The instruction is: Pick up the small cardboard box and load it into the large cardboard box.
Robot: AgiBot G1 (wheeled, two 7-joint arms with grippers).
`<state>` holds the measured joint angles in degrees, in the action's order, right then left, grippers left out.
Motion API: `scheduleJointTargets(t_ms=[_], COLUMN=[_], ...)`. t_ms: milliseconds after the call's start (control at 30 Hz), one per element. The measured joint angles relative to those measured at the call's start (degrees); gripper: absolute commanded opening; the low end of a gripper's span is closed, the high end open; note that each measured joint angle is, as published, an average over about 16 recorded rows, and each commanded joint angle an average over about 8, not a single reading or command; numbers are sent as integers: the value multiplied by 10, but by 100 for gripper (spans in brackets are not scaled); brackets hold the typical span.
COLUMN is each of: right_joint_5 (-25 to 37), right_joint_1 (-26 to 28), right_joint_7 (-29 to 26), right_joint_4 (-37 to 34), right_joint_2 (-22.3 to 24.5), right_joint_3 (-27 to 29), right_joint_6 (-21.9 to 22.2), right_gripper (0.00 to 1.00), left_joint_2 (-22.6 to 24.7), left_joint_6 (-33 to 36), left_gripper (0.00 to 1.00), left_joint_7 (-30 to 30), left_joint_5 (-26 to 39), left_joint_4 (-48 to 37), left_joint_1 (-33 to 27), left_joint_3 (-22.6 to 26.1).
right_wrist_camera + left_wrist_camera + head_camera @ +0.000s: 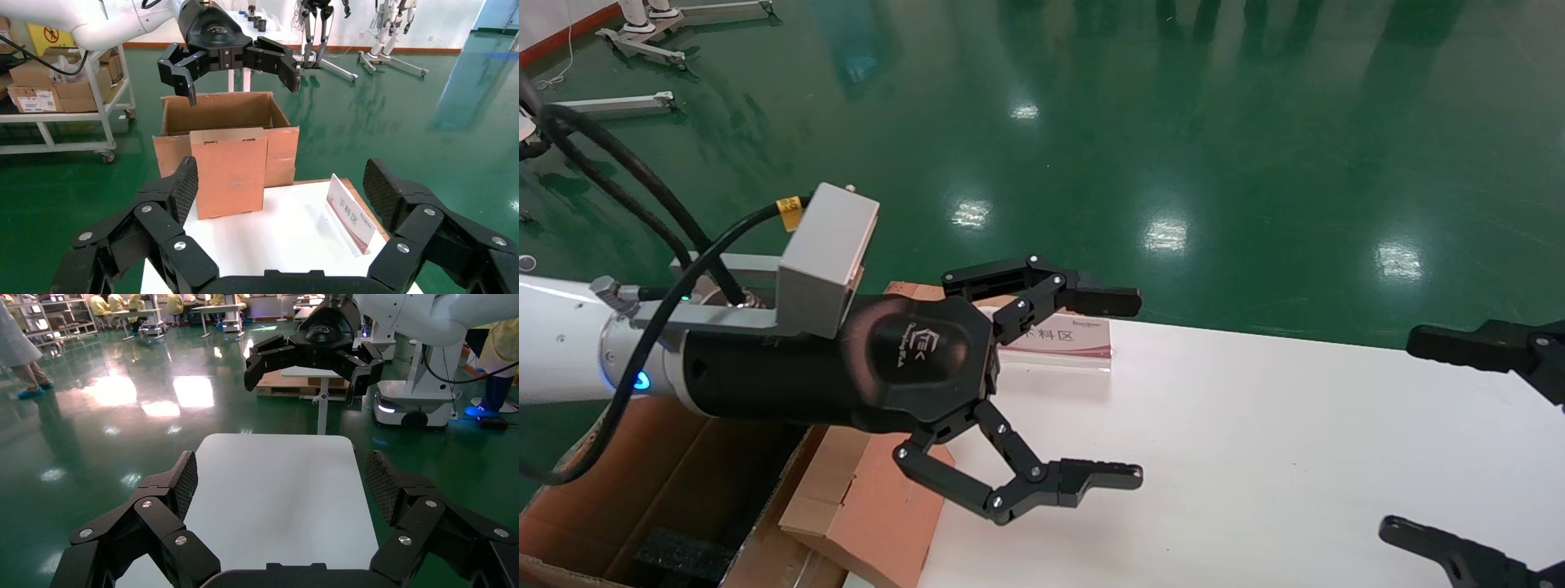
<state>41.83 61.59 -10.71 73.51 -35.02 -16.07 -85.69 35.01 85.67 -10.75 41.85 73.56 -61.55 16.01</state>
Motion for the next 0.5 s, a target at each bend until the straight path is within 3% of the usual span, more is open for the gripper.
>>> scheduleJointTargets(t_ms=[500], right_joint_5=[0], right_joint_1=[0], right_joint_7=[0], right_joint_4=[0], right_joint_2=[0], right_joint_3=[0], right_joint_6=[0], right_gripper=[100], left_joint_2=[-1], left_joint_6=[1], left_gripper=[100], left_joint_7=[1], left_joint_5=[0], left_joint_4=[0], left_joint_1=[0], left_joint_3=[0])
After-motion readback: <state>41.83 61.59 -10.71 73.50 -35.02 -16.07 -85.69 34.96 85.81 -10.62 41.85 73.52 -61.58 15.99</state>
